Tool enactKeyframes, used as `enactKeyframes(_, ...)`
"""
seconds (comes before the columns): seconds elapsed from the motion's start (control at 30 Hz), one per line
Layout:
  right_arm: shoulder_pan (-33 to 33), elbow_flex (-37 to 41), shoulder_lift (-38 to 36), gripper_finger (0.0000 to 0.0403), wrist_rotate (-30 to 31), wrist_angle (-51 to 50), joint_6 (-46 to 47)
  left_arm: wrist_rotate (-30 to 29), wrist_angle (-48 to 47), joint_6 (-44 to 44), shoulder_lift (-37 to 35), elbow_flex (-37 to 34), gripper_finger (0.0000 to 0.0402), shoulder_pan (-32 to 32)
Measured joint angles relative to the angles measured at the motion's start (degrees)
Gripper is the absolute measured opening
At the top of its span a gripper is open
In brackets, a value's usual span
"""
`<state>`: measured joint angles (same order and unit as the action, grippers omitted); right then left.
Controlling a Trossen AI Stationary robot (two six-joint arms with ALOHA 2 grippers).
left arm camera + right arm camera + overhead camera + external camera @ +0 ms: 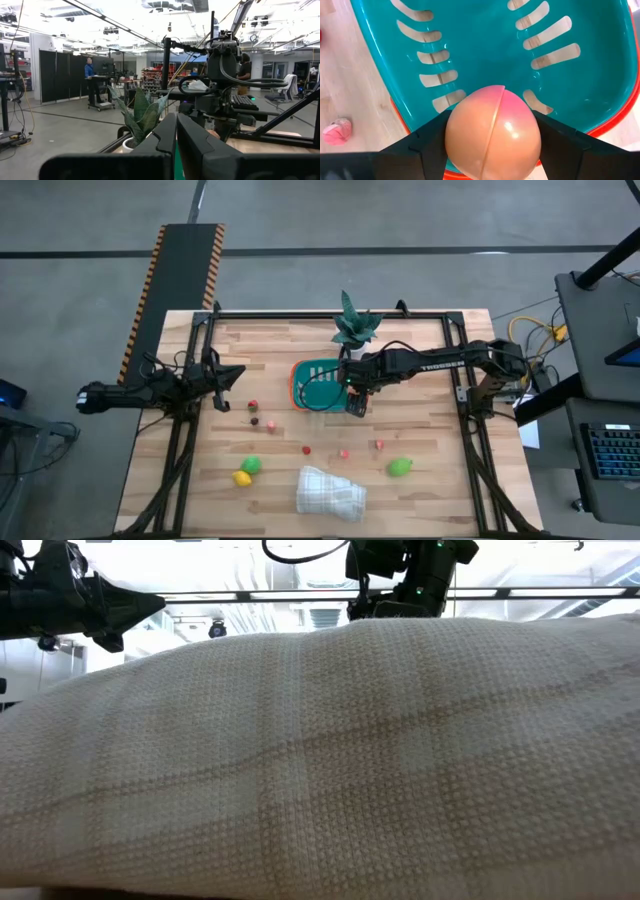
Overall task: Build produce basket
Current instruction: Put the pink peach into the blue basket
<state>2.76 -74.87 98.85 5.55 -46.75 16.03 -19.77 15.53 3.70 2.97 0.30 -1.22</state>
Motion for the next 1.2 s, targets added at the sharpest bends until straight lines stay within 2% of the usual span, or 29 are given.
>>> enactKeyframes(0.9, 0.02, -0.96, -0.18, 0.0294, -0.23, -1.97, -0.03, 0.0, -0.02, -0.01, -0.02, 0.0, 0.0, 0.0)
enactKeyframes(1.2, -1.32, -3.02, -8.07, 0.0297, -0.11, -7.05, 2.95, -0.02, -0.01, -0.01, -0.02, 0.0, 0.0, -0.01)
